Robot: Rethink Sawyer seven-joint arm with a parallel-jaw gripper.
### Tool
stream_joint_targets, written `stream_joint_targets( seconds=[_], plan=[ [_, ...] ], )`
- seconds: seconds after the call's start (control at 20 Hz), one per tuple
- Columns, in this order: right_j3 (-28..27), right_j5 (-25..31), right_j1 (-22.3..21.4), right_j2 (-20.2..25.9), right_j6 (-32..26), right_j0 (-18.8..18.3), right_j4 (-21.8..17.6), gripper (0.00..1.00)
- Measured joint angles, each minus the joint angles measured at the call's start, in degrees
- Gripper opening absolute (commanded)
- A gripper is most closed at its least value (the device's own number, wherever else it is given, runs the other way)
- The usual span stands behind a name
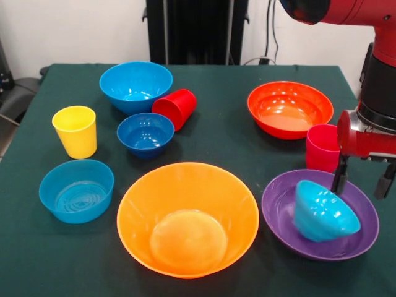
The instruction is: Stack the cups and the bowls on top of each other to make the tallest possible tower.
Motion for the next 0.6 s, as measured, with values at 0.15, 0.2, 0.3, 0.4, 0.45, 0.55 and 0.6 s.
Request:
stream_joint_targets(
  seconds=[0.15, 0.2, 0.3, 0.4, 0.45, 0.55, 0.6],
  plan=[
    [0.36, -0.89, -0.01, 0.00, 0.00, 0.00, 0.00, 1.00],
    [0.40, -0.99, -0.01, 0.00, 0.00, 0.00, 0.00, 1.00],
    [0.62, -1.55, -0.01, 0.00, 0.00, 0.00, 0.00, 1.00],
    [0.71, -1.77, -0.01, 0.00, 0.00, 0.00, 0.00, 1.00],
    [0.82, -2.07, -0.01, 0.00, 0.00, 0.00, 0.00, 1.00],
    [1.01, -2.41, -0.01, 0.00, 0.00, 0.00, 0.00, 1.00],
    [1.10, -2.54, -0.01, 0.00, 0.00, 0.00, 0.00, 1.00]
  ],
)
